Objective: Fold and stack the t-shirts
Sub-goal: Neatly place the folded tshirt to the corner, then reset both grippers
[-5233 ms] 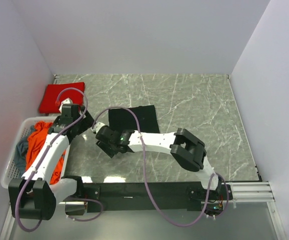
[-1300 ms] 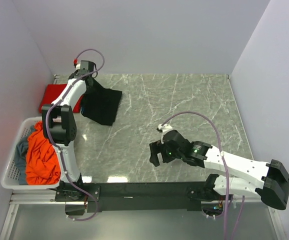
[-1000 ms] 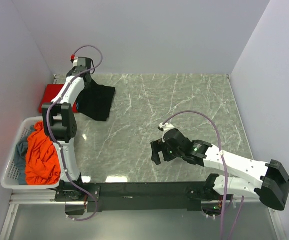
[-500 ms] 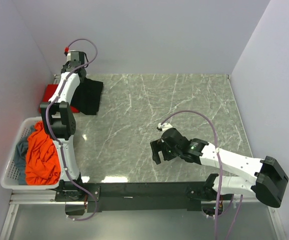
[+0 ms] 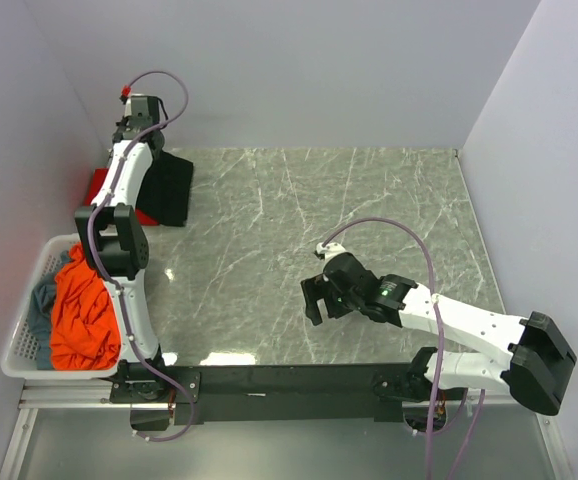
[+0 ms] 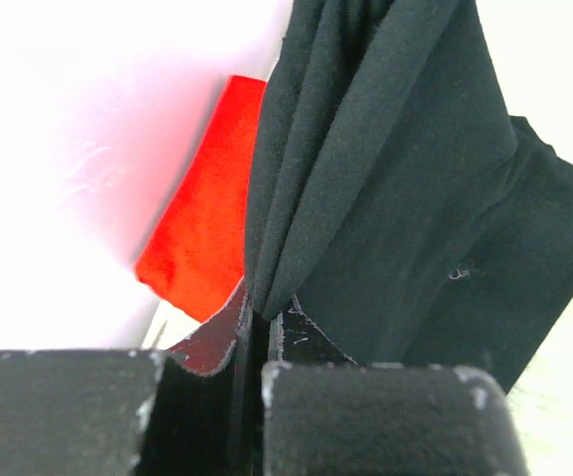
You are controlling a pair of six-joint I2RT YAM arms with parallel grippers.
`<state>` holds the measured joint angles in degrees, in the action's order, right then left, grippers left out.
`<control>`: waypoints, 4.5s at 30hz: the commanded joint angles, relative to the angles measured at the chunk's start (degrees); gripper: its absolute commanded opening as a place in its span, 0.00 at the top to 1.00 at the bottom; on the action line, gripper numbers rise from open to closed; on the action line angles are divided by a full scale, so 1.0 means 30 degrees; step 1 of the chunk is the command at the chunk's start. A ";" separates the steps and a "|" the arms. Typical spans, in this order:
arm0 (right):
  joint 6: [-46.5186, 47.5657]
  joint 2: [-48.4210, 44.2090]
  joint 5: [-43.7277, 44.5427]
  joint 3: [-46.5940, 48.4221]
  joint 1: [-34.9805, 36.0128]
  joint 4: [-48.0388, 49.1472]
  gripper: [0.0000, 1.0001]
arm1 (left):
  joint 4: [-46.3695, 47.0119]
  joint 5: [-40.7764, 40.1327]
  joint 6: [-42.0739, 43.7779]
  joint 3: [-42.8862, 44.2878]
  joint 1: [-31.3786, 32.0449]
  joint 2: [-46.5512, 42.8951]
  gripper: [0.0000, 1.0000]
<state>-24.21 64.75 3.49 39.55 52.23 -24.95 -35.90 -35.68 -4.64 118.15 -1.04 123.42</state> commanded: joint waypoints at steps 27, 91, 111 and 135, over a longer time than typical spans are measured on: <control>0.0276 0.3465 0.0156 0.2871 -0.0329 -0.1028 0.07 | 0.4085 -0.2930 0.2838 -0.0182 -0.2846 0.1518 0.99; -0.2298 -0.1332 0.7212 0.6150 -0.2758 -0.6357 0.09 | 0.1191 0.9489 -0.6593 -0.4422 0.0779 -0.7754 0.06; -0.0165 -1.3809 1.1904 0.5164 -0.5192 -0.6426 0.05 | -0.6108 0.2115 -0.9934 -1.4504 0.2601 -2.9234 0.00; 0.1388 -1.8273 1.3544 0.1583 -0.5192 -0.4223 0.04 | -0.1423 0.3046 -0.9585 -2.2097 0.2836 -3.5602 0.01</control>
<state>-21.65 10.61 42.33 44.86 36.82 -40.66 -44.73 -26.63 -34.46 52.14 7.38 16.64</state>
